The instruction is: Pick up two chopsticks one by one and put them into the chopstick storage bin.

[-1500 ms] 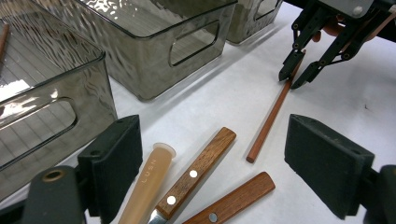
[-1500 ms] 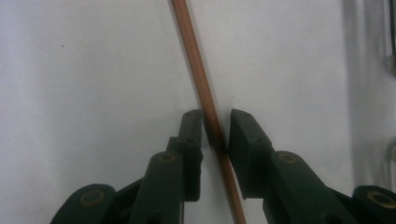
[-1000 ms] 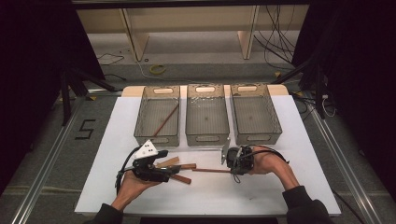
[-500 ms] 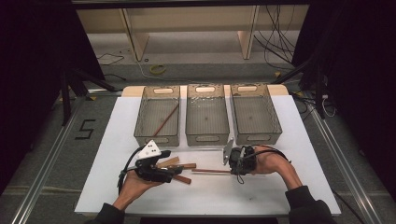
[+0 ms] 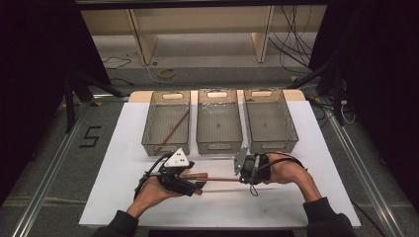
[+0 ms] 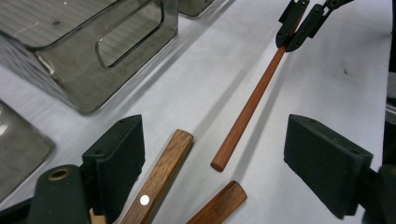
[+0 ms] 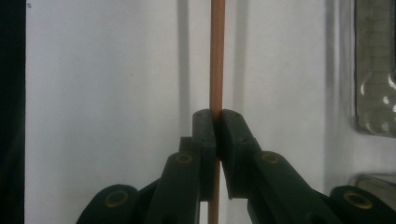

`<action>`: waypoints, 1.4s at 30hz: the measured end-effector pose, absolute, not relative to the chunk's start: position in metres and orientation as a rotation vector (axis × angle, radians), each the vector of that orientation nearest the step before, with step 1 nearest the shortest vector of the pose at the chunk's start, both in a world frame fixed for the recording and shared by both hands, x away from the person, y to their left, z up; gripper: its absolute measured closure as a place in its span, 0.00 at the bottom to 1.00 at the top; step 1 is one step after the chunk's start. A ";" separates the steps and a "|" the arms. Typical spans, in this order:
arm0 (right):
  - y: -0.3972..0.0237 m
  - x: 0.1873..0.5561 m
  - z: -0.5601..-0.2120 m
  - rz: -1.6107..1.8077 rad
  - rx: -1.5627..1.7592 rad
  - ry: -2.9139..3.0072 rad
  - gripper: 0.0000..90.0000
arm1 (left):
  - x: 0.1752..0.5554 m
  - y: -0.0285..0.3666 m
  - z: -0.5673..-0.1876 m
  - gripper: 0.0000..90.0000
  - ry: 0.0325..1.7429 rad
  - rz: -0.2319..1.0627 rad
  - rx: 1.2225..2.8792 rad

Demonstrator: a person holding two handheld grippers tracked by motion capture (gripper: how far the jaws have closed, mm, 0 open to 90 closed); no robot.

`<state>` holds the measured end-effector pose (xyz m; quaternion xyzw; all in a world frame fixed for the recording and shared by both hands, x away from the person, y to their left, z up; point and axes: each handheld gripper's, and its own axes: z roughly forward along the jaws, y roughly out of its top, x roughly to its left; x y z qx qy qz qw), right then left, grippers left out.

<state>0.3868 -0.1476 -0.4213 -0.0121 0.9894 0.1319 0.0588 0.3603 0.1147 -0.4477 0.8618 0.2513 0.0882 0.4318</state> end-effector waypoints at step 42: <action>-0.131 0.371 -0.415 0.404 -0.185 2.947 0.95 | 0.357 0.071 -0.446 0.78 0.315 0.190 2.498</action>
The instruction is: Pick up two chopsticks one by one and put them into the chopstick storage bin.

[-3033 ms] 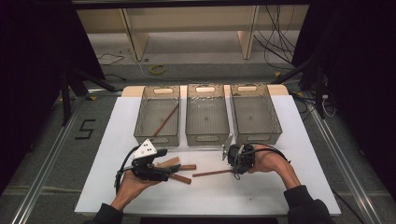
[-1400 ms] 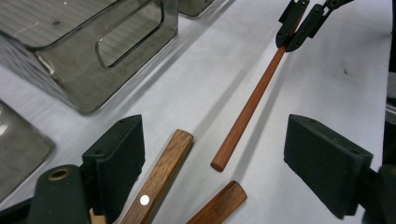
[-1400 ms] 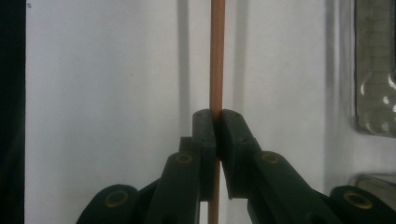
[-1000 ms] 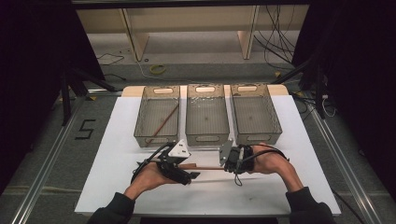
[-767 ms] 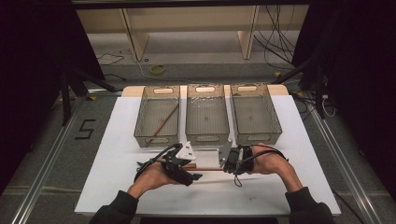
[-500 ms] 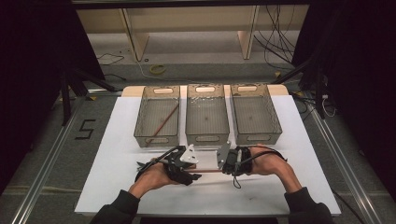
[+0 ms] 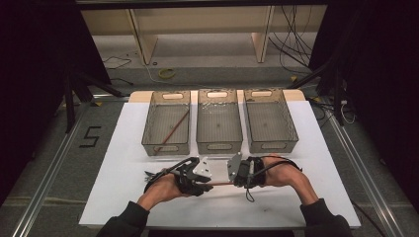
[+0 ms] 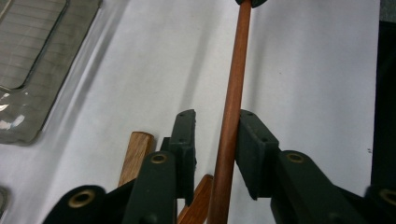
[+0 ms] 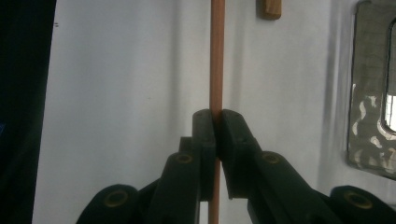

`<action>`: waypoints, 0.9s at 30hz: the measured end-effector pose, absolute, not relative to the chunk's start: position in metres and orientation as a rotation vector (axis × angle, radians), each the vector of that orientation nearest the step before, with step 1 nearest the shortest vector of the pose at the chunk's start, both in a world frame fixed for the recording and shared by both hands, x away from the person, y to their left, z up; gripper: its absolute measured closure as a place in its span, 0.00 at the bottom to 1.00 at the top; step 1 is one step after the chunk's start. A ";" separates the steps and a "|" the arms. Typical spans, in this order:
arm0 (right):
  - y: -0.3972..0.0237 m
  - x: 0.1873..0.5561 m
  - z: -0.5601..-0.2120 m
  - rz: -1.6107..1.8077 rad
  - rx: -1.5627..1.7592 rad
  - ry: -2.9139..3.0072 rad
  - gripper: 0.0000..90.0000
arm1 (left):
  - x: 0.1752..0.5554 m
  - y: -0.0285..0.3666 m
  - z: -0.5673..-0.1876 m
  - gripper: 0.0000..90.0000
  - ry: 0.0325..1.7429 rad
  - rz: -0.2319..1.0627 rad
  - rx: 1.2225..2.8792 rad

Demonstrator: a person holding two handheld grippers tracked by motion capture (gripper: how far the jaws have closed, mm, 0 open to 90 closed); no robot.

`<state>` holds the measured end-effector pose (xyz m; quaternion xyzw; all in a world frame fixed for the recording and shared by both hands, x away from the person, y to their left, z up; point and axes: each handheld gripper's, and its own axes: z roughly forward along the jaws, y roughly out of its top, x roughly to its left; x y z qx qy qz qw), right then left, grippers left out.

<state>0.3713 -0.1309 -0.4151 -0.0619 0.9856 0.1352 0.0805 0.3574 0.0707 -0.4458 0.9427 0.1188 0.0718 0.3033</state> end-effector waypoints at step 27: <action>-0.142 0.374 -0.400 0.554 0.010 2.882 0.61 | 0.365 0.088 -0.448 0.92 0.378 0.127 2.451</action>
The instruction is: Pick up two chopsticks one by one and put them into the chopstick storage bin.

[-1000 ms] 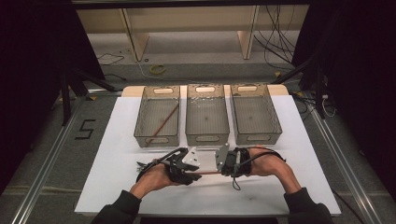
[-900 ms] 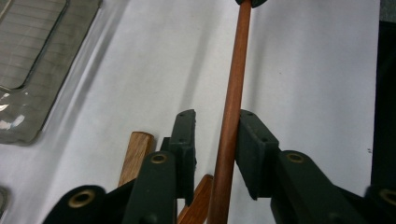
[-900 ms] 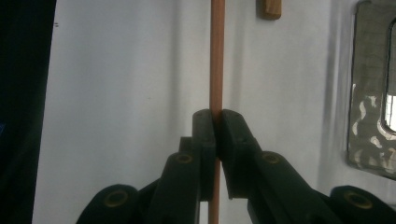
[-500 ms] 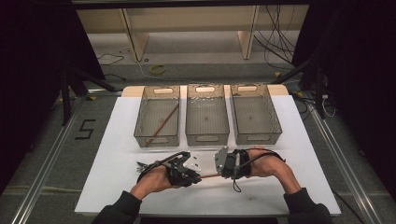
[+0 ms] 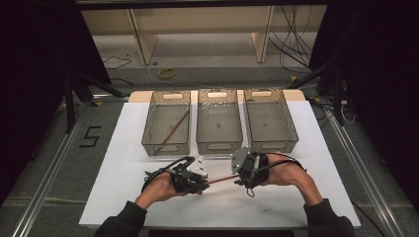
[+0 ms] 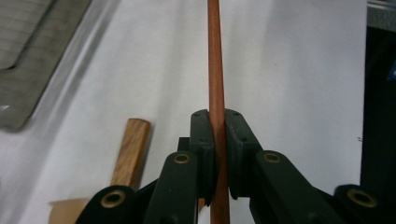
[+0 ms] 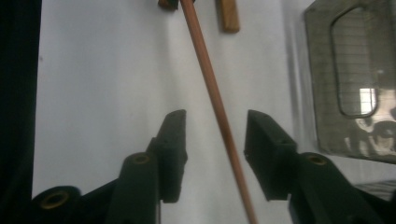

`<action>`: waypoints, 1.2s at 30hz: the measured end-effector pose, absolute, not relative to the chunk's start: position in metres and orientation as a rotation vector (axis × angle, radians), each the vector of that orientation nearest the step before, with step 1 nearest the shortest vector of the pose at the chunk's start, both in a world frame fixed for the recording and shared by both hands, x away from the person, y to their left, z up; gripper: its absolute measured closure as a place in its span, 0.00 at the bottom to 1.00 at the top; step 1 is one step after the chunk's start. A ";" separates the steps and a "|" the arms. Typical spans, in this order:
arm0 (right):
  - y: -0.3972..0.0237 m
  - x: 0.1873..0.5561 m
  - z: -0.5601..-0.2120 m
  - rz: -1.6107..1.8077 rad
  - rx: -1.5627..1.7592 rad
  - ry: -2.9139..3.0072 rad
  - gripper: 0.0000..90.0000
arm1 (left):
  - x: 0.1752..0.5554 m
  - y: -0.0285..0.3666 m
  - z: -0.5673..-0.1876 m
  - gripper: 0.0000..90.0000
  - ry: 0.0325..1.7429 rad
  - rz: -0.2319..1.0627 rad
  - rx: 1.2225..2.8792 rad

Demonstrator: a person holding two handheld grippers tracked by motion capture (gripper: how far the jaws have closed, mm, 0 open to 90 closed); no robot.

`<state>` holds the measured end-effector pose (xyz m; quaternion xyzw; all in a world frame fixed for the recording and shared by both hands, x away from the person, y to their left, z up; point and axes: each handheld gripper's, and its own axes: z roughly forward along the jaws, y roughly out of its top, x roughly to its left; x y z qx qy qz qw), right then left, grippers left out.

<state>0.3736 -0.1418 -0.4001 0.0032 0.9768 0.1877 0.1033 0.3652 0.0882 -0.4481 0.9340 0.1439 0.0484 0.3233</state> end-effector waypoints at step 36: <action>-0.181 0.356 -0.432 1.104 0.729 2.637 0.37 | 0.410 0.184 -0.408 0.92 0.862 0.327 2.086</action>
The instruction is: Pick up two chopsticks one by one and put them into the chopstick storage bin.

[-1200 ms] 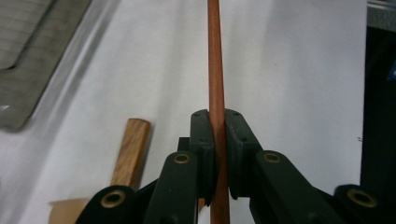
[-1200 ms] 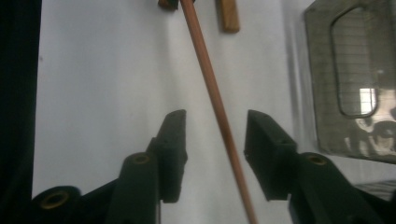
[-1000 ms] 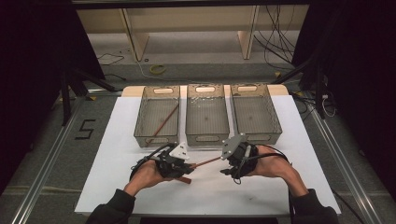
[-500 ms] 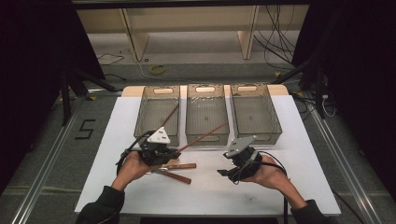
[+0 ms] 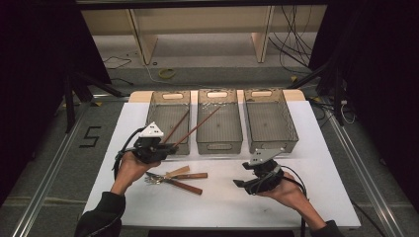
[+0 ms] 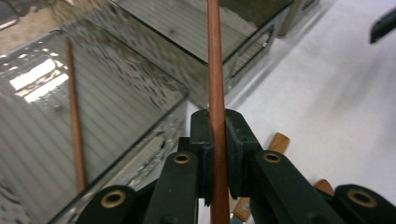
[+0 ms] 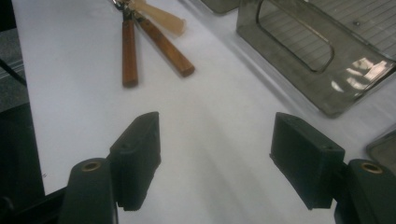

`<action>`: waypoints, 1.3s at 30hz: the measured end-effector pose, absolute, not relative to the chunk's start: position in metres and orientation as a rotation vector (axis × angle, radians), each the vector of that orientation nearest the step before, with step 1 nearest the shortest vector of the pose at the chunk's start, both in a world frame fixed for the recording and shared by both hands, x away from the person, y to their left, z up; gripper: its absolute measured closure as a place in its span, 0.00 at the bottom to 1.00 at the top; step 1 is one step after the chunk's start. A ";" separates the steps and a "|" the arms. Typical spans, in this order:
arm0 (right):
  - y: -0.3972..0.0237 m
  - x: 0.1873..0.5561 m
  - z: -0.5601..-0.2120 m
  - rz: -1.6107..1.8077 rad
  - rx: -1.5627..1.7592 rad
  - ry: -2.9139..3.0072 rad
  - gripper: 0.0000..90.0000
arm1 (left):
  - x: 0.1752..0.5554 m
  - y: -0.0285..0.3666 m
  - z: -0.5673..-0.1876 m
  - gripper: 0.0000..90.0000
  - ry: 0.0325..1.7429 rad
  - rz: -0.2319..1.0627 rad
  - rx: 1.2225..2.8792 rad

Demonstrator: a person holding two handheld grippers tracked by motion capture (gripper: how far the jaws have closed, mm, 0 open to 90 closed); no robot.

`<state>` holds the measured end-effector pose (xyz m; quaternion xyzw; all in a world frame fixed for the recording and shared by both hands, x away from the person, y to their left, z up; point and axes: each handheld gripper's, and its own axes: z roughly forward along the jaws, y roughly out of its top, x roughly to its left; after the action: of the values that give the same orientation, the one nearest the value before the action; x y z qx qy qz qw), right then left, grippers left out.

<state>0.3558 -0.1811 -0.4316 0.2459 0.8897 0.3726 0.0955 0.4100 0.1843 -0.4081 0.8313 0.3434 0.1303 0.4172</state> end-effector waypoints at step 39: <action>-0.190 0.331 -0.431 1.148 0.715 2.649 0.37 | 0.481 0.223 -0.422 0.92 1.235 0.404 1.964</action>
<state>0.3308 -0.1900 -0.4312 0.2397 0.8875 0.3846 0.0837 0.4805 0.2230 -0.4216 0.7705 0.4842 0.1586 0.3831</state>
